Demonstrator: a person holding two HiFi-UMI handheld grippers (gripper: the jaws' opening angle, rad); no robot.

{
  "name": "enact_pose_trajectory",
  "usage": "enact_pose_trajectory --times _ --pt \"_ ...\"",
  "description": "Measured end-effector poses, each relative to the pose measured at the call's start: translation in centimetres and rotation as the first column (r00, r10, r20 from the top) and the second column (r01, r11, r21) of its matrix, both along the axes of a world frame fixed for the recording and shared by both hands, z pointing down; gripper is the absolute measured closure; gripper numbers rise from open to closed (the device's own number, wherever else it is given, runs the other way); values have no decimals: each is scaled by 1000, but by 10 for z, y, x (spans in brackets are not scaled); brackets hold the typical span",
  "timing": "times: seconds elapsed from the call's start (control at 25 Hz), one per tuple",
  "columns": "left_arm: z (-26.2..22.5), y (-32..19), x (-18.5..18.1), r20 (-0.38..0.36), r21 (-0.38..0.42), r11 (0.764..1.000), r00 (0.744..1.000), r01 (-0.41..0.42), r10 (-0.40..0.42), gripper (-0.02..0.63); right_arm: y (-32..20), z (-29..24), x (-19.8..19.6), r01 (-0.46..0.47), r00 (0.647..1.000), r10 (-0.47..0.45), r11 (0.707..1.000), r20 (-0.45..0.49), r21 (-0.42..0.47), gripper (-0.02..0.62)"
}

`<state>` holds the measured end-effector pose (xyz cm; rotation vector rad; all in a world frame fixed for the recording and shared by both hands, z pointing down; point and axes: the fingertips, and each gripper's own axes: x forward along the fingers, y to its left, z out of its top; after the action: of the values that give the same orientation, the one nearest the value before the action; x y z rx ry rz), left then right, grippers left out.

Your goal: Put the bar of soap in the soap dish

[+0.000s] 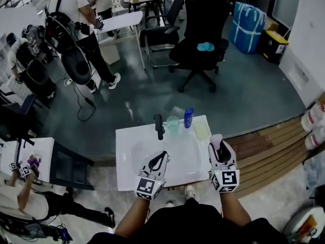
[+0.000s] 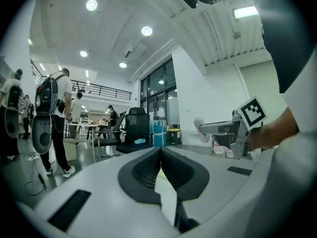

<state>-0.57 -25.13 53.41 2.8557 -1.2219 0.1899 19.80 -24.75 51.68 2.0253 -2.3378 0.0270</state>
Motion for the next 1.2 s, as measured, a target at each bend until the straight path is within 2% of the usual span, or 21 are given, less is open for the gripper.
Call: enact_pose_trajectory --times 0.24,0.4,0.76,0.88,1.2 --pt "21 -18 -2 46 -35 997 997 64 -63 584 -37 31 11 15 1000 -13 995 19 -94 410" --pt "18 -30 -5 43 -30 993 993 115 -114 584 -59 54 18 17 1000 -18 987 1 -159 410" --pt "55 -41 -18 88 -99 973 976 210 -202 584 -114 127 33 13 1000 -21 948 -20 -319 410" --pt "65 -44 -17 97 -121 967 972 224 -213 584 -132 150 35 18 1000 -25 922 -11 -387 410" --pt "83 -54 -16 107 -159 958 968 240 -225 584 -155 207 36 14 996 -59 818 -61 -575 410"
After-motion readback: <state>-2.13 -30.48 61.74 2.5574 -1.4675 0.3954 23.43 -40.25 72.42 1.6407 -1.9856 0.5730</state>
